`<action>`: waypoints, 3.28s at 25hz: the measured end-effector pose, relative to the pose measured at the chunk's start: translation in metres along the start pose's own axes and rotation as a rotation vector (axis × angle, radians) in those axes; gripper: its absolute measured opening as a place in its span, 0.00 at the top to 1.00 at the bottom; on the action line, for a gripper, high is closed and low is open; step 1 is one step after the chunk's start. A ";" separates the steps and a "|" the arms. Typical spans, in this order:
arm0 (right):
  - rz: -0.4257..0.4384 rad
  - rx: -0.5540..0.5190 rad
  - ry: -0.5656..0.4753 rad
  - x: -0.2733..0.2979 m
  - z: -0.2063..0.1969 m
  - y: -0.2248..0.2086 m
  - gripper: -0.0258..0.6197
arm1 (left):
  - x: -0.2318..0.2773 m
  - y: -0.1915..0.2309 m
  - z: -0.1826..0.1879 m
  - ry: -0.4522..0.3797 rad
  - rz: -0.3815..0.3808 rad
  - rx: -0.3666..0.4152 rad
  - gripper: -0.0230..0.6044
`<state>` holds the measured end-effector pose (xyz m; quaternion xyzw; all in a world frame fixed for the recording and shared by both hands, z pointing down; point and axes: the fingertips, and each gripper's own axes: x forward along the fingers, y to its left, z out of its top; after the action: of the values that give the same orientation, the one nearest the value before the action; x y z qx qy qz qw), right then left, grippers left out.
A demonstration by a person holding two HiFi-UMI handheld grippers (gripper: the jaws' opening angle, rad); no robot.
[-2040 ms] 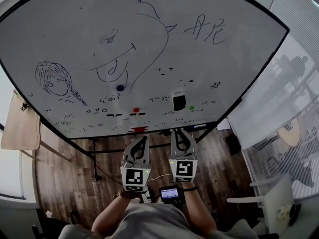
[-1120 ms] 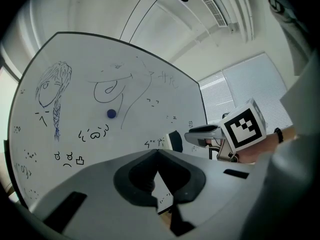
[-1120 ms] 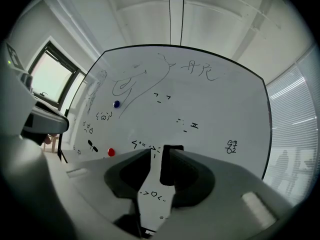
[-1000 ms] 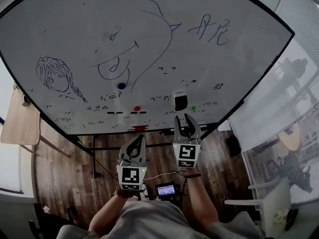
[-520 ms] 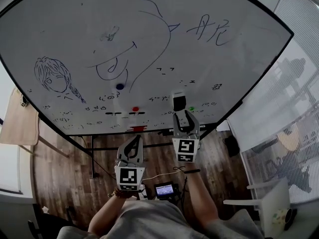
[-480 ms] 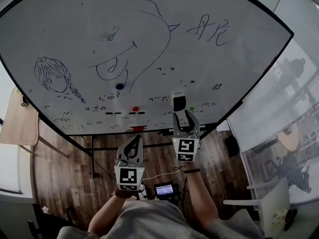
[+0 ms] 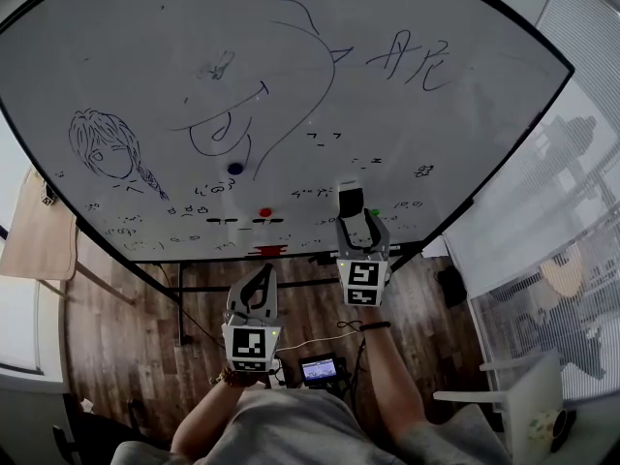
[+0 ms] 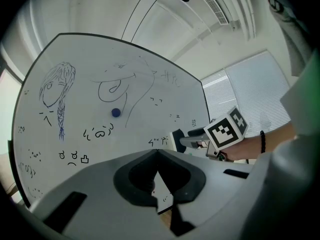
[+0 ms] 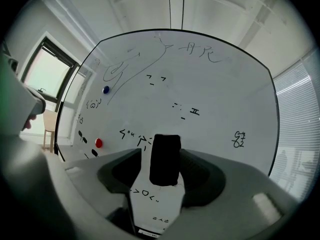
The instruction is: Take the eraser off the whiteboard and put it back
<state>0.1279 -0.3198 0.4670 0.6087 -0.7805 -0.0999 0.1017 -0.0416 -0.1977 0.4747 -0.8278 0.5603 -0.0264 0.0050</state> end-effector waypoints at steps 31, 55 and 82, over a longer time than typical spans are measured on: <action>0.010 0.006 0.053 0.041 -0.017 -0.008 0.47 | -0.003 0.011 -0.004 0.009 0.023 -0.001 0.95; -0.018 0.017 0.074 0.057 -0.022 -0.011 0.50 | -0.006 0.021 -0.008 0.020 0.033 -0.002 0.95; -0.039 0.029 0.095 0.056 -0.030 -0.015 0.58 | -0.012 0.026 -0.011 0.026 0.033 -0.004 0.95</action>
<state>0.1372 -0.3789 0.4937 0.6292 -0.7642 -0.0615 0.1280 -0.0707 -0.1955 0.4841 -0.8181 0.5740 -0.0360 -0.0037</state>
